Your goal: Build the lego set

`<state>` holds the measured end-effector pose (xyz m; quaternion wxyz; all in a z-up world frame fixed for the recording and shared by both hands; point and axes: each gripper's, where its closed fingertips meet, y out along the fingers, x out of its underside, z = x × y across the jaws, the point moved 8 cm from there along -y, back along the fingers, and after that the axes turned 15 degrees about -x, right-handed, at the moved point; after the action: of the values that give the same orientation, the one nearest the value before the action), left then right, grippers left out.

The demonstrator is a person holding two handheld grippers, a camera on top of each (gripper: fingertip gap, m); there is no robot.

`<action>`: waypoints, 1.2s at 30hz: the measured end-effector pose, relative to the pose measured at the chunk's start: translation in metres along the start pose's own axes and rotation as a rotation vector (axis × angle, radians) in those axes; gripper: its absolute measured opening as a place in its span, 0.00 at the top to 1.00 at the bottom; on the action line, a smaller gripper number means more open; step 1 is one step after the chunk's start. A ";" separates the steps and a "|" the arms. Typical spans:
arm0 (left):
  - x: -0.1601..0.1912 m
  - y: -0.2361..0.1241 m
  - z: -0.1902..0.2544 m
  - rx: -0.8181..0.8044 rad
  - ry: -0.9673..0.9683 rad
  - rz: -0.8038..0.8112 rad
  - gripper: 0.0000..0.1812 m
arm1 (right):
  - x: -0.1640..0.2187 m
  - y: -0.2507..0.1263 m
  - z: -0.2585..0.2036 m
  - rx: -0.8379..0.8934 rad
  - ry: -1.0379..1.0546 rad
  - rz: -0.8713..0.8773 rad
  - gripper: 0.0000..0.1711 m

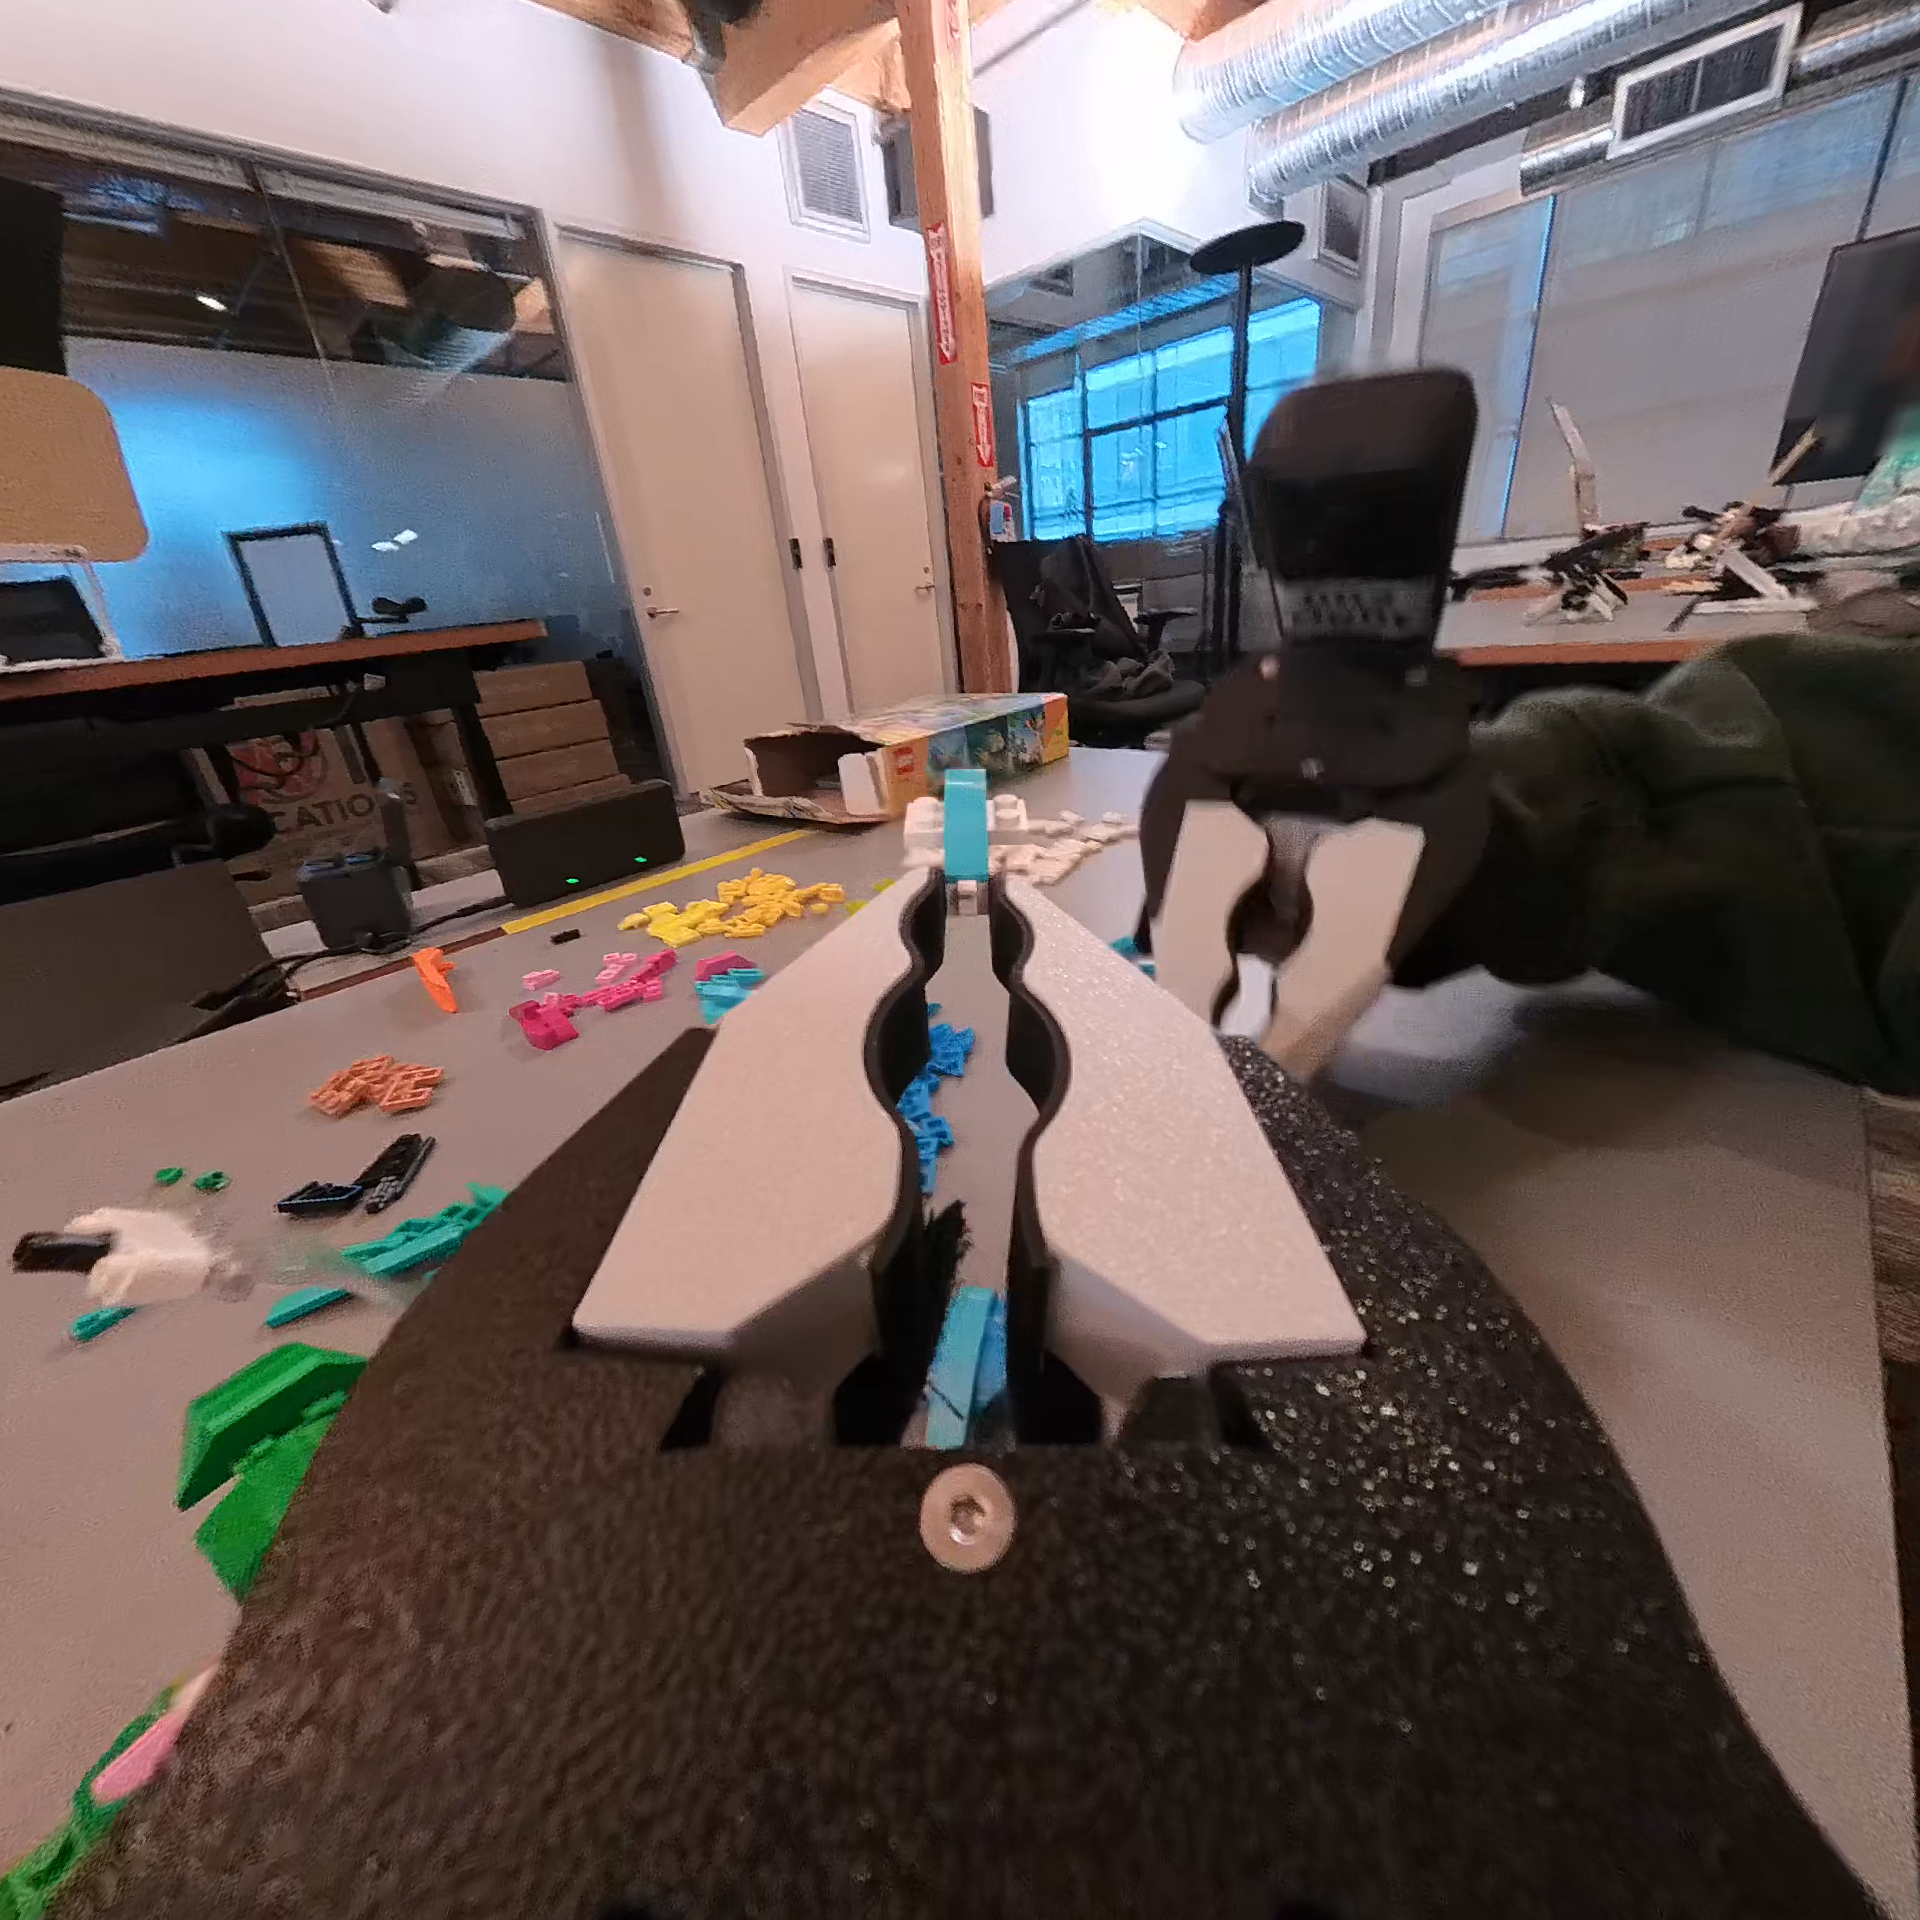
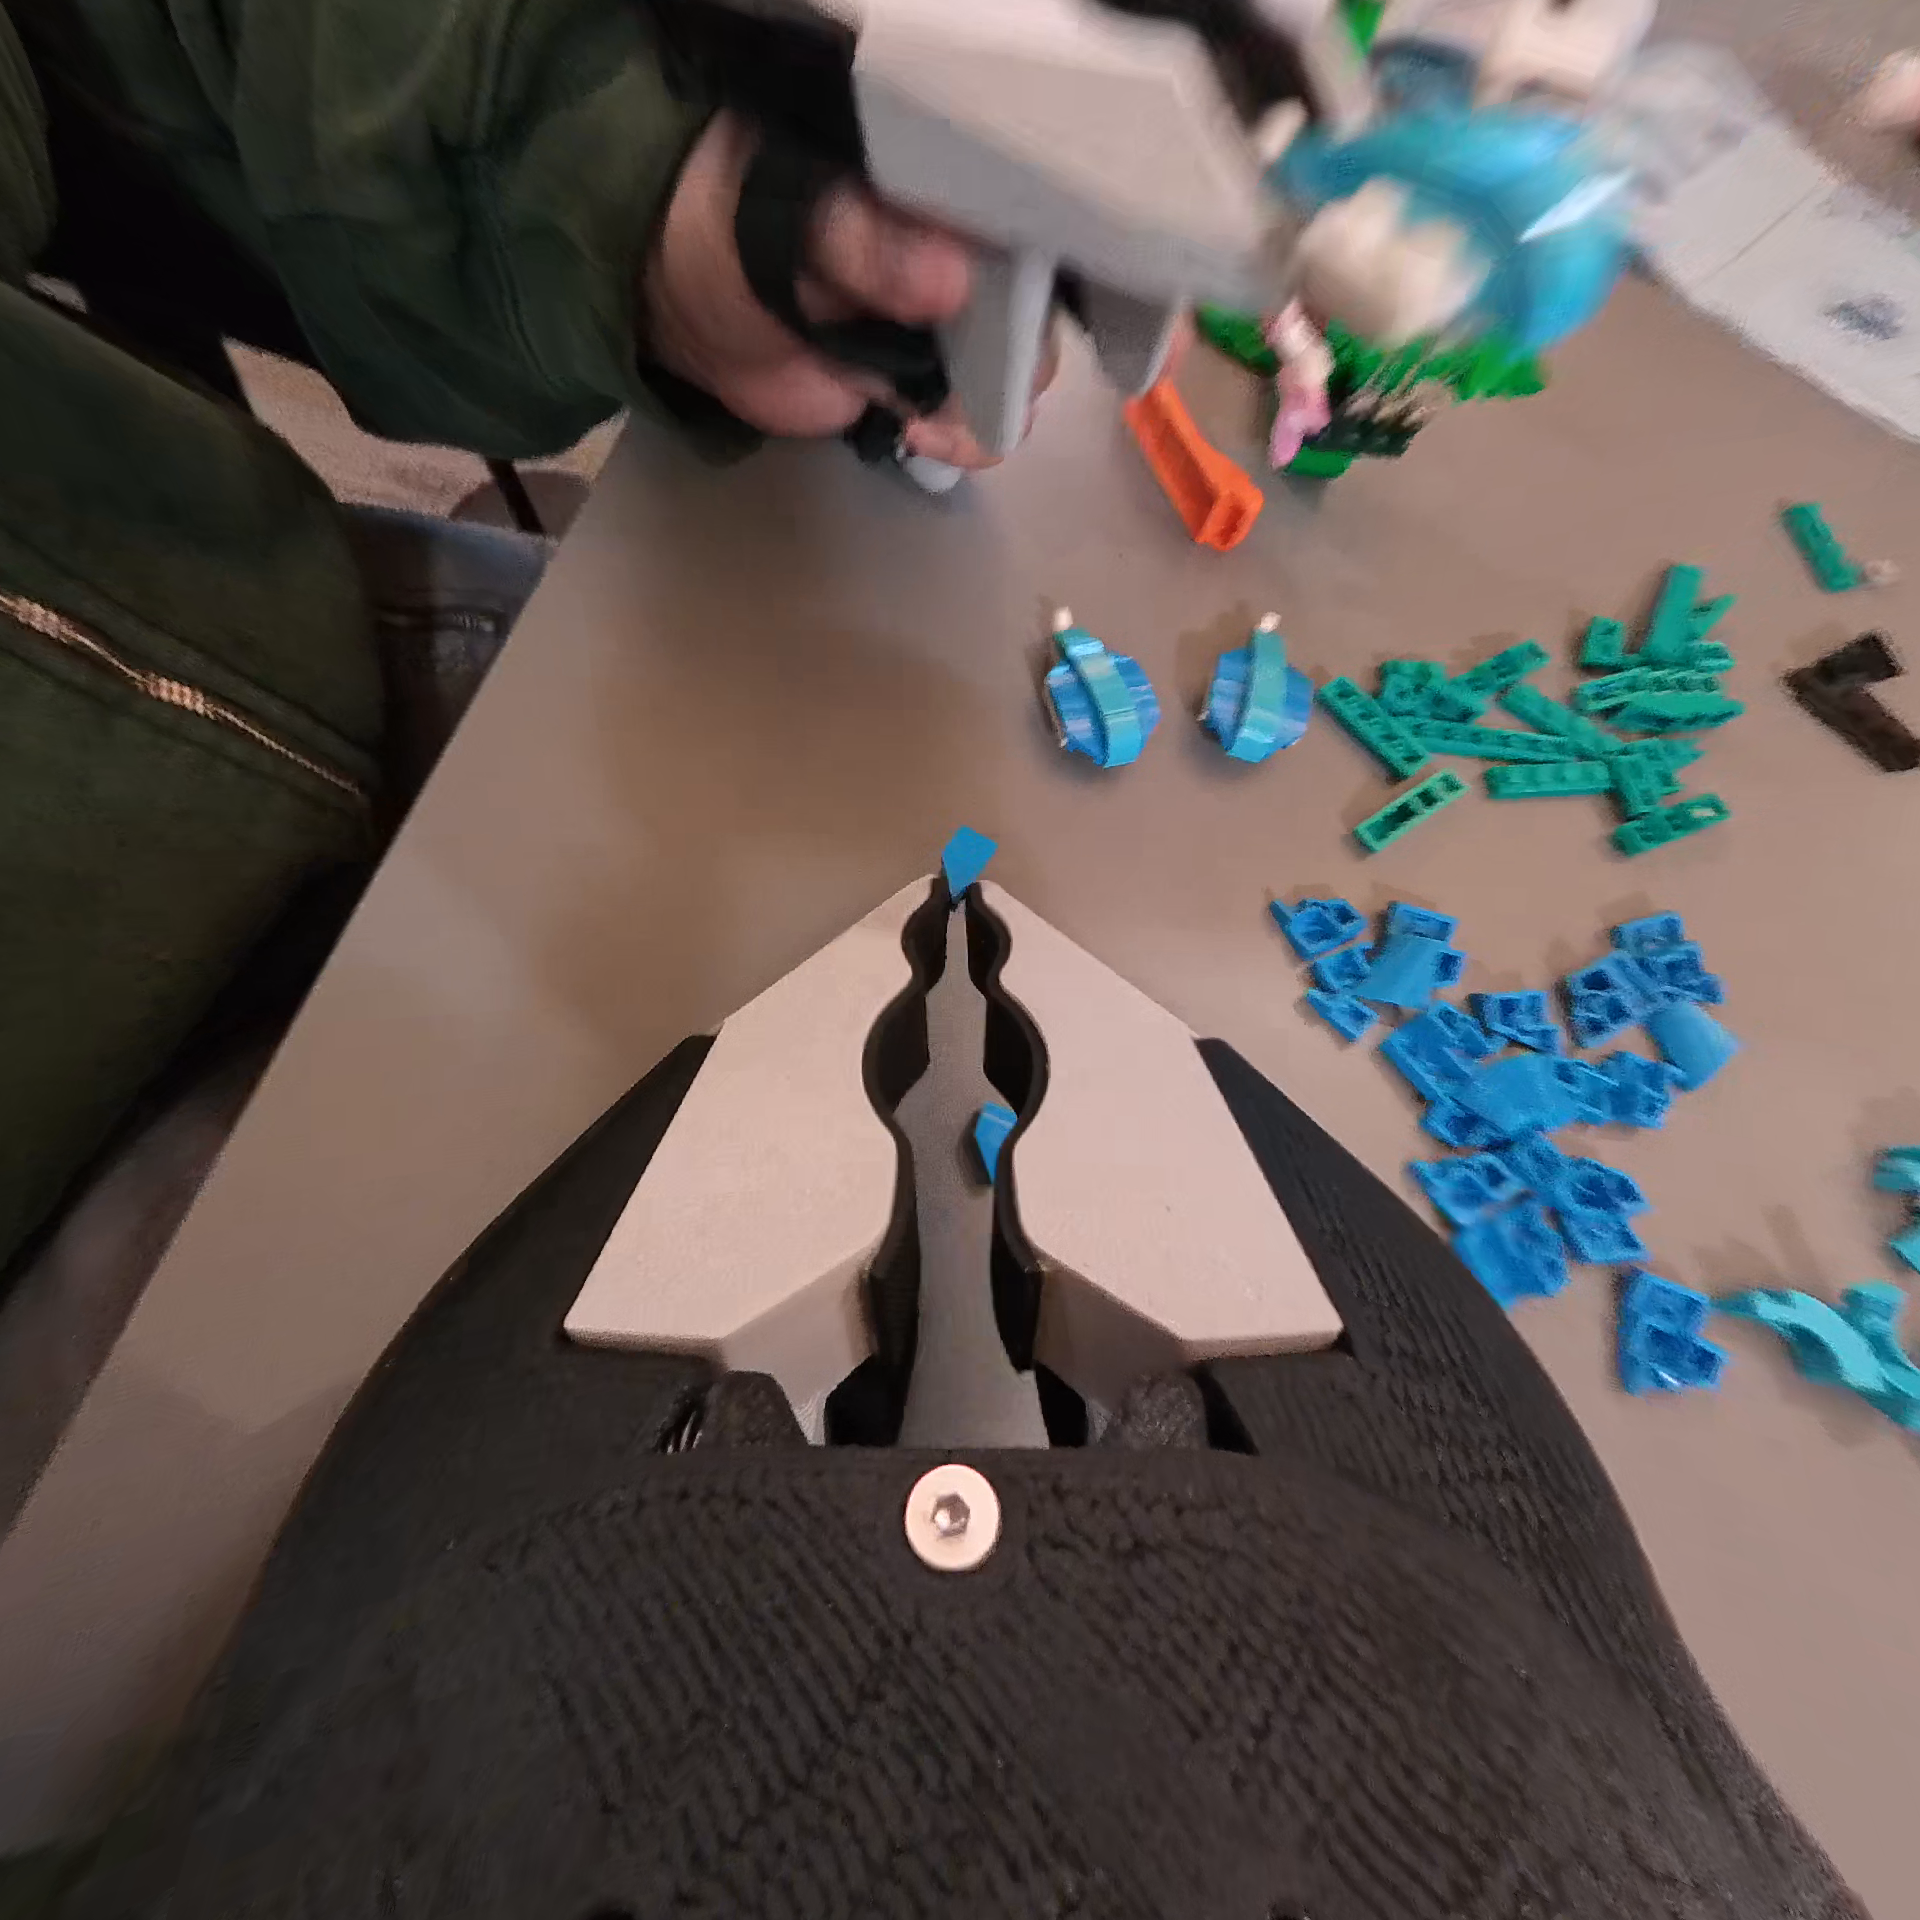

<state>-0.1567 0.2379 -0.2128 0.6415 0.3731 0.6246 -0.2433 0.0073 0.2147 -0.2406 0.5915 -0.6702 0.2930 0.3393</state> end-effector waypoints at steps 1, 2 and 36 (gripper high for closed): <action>0.001 0.001 0.002 0.026 0.004 -0.017 0.97 | -0.005 -0.010 -0.001 0.020 -0.001 0.023 0.99; 0.002 0.002 0.005 0.052 0.013 -0.036 0.97 | -0.010 -0.022 -0.003 0.037 -0.001 0.048 0.99; 0.016 0.009 0.024 0.521 -0.169 -0.378 0.97 | -0.051 -0.042 -0.031 0.059 -0.048 -0.057 0.99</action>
<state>-0.1332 0.2271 -0.2279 0.5174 0.3807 0.5443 -0.5396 0.0133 0.1894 -0.1727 0.6275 -0.6521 0.2691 0.3295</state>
